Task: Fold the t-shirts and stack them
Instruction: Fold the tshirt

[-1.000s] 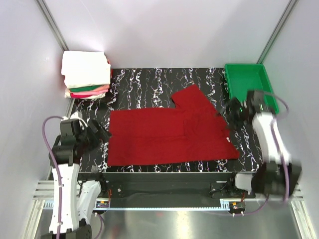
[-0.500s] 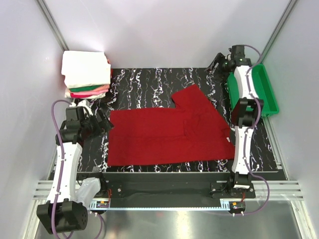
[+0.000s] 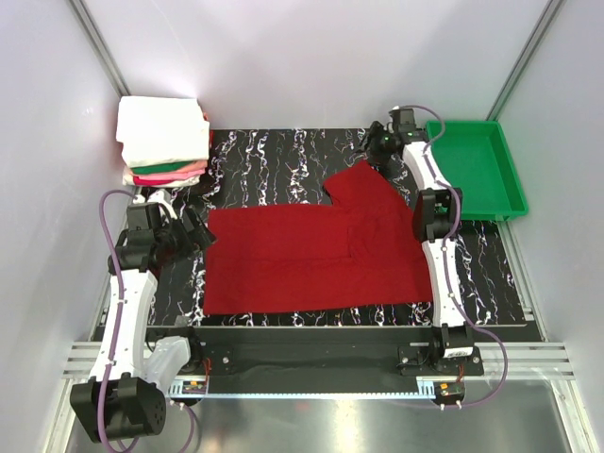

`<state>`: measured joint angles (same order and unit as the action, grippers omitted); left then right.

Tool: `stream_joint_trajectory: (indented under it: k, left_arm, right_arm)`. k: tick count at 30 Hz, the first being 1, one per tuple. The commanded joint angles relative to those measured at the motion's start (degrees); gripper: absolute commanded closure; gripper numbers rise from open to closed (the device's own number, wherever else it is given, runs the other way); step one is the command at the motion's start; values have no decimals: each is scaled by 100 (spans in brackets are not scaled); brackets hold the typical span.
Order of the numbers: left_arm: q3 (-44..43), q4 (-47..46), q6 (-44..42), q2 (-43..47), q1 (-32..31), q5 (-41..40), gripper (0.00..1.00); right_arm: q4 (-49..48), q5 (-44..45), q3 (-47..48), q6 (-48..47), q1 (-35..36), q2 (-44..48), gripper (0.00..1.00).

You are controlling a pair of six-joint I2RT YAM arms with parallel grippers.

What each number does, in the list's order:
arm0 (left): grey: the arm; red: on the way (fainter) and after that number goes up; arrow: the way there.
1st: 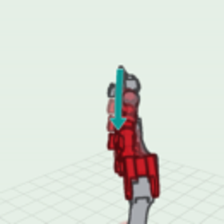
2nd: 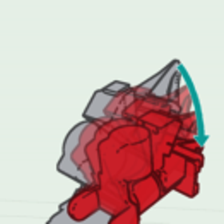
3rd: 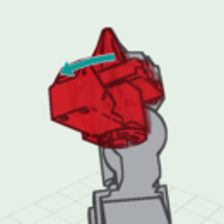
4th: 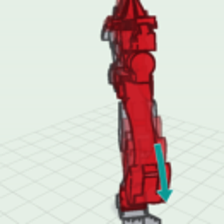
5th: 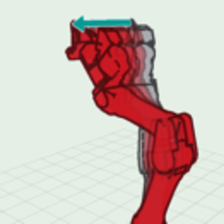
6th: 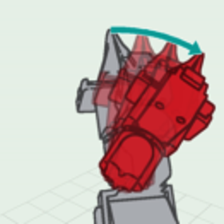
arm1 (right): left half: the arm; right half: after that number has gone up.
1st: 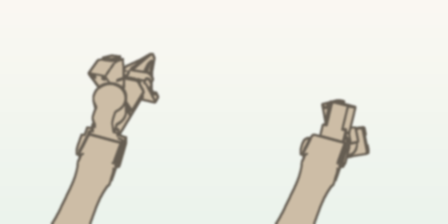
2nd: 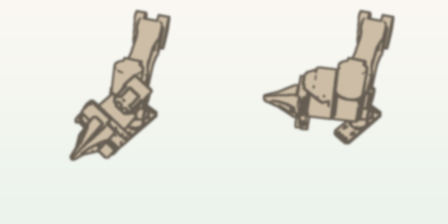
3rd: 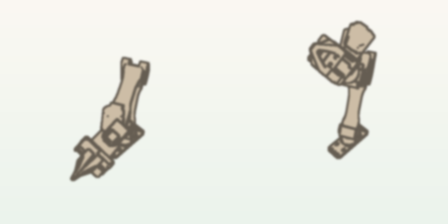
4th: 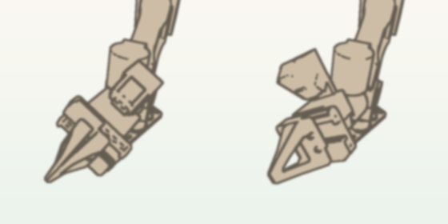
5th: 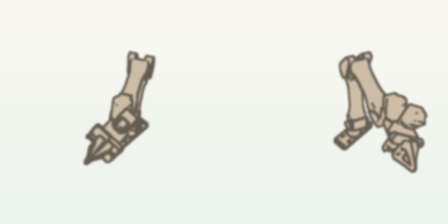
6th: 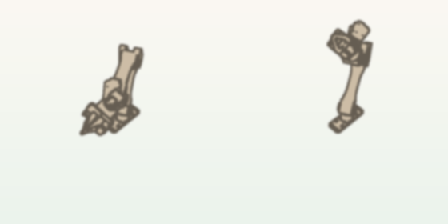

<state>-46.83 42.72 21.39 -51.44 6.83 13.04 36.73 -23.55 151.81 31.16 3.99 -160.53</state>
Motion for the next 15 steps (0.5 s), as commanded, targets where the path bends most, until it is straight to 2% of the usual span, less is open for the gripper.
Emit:
stream_joint_trajectory:
  k: [1, 4, 11, 15]
  left_arm:
    - [-10, -282, -21, 108, 38, -152, 1]
    - [-2, -282, -12, 143, 38, -179, 1]
    - [7, -273, -3, 169, 38, -214, 1]
    - [-2, -273, 15, 187, 38, -249, 1]
  right_arm:
    - [-87, 272, -361, -4, 242, -23, 32]
    - [-148, 500, -994, -57, 260, 275, 39]
    - [36, 852, -1267, -426, 190, 470, 45]
    - [-25, 931, -1714, -558, 67, 628, 45]
